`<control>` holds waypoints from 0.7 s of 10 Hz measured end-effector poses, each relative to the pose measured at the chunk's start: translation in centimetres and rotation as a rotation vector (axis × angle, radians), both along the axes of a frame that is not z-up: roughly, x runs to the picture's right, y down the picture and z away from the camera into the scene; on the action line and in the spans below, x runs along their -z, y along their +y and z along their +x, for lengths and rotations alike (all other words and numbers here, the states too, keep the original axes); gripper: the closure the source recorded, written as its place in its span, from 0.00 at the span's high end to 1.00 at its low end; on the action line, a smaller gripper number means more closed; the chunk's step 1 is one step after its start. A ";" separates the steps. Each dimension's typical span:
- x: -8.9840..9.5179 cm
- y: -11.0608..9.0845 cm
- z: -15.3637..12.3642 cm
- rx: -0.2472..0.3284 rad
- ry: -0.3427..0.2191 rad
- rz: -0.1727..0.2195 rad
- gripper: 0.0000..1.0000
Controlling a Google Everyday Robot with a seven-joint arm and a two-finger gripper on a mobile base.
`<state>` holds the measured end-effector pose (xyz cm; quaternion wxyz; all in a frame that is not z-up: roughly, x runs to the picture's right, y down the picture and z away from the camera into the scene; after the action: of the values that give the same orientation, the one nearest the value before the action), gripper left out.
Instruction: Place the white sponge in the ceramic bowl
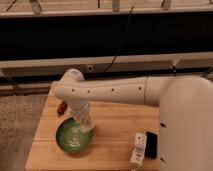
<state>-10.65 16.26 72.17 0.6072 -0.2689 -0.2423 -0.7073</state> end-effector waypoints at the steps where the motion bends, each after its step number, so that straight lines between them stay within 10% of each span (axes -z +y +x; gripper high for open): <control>1: 0.0 0.0 -0.1 0.001 -0.001 0.000 0.00; 7: -0.2 0.4 -0.8 0.022 -0.014 -0.009 0.08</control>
<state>-11.45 16.70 72.38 0.5966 -0.2693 -0.2467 -0.7146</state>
